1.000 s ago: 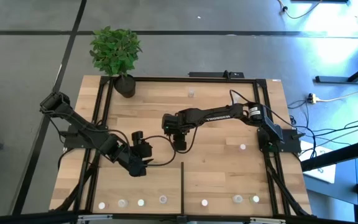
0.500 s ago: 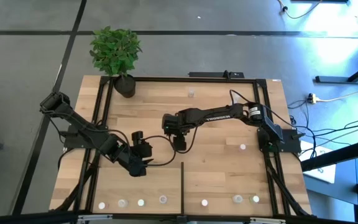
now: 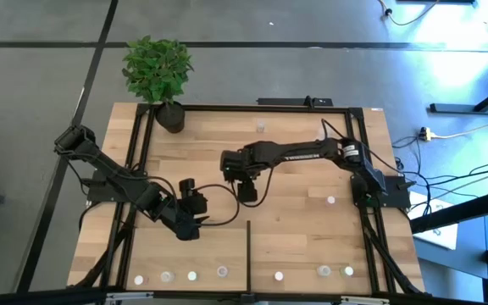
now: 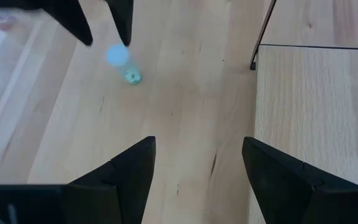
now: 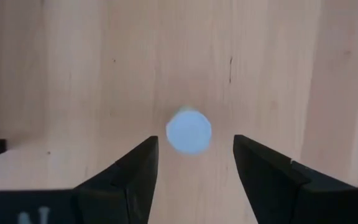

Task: Pick and place medicine bottles onto shelf by color
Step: Put the top green pill bottle on the shelf aligned with the other green pill bottle

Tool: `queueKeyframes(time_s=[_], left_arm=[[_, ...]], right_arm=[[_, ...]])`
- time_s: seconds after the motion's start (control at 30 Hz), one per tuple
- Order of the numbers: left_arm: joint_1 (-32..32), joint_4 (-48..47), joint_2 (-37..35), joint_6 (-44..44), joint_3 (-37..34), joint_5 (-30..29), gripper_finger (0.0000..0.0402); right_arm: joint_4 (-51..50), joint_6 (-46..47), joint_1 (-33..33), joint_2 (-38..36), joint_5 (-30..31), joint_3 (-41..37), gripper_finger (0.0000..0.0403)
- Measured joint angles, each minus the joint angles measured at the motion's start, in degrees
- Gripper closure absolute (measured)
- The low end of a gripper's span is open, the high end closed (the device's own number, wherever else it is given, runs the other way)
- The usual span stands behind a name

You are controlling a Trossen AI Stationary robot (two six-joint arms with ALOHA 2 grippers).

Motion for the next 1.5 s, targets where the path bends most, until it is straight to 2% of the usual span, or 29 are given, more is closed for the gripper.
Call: queueKeyframes(time_s=[0.37,0.43,0.53,0.73,0.83,0.97,1.07,1.2,1.3,1.5], left_arm=[[-0.1,-1.1,0.0,-3.1,0.0,-2.3,0.0168],[-0.1,-1.5,0.0,-3.4,0.0,-2.5,0.0168],[-0.1,-1.7,0.0,-3.6,0.0,-2.6,0.0168],[1.5,-1.8,0.0,-1.8,0.0,-3.6,0.0168],[3.9,-1.7,0.0,0.4,0.0,-3.8,0.0168],[7.7,0.6,0.0,4.9,0.0,-3.2,0.0168],[10.1,2.6,0.0,8.3,0.0,-0.1,0.0168],[13.2,9.1,0.0,11.4,-3.3,6.4,0.0168],[15.2,18.0,0.0,14.4,-7.7,10.7,0.0168],[17.4,36.3,0.0,19.2,-17.4,10.9,0.0168]], right_arm=[[-5.8,0.2,0.1,-9.0,1.5,0.2,0.0192],[-7.9,1.5,0.5,-11.0,5.2,0.2,0.0192],[-11.6,5.2,1.7,-14.2,14.1,0.2,0.0192],[-17.7,12.3,6.6,-19.4,27.8,0.2,0.0192],[-19.5,15.9,9.4,-21.7,32.4,0.2,0.0192],[-21.6,19.4,13.2,-23.7,35.4,0.2,0.0192],[-22.0,20.1,15.7,-24.2,37.5,0.2,0.0192],[-22.1,19.6,17.7,-24.2,39.7,0.2,0.0192],[-22.2,19.1,18.4,-24.2,39.8,0.2,0.0192],[-22.1,19.5,19.2,-24.2,39.6,0.2,0.0192]])
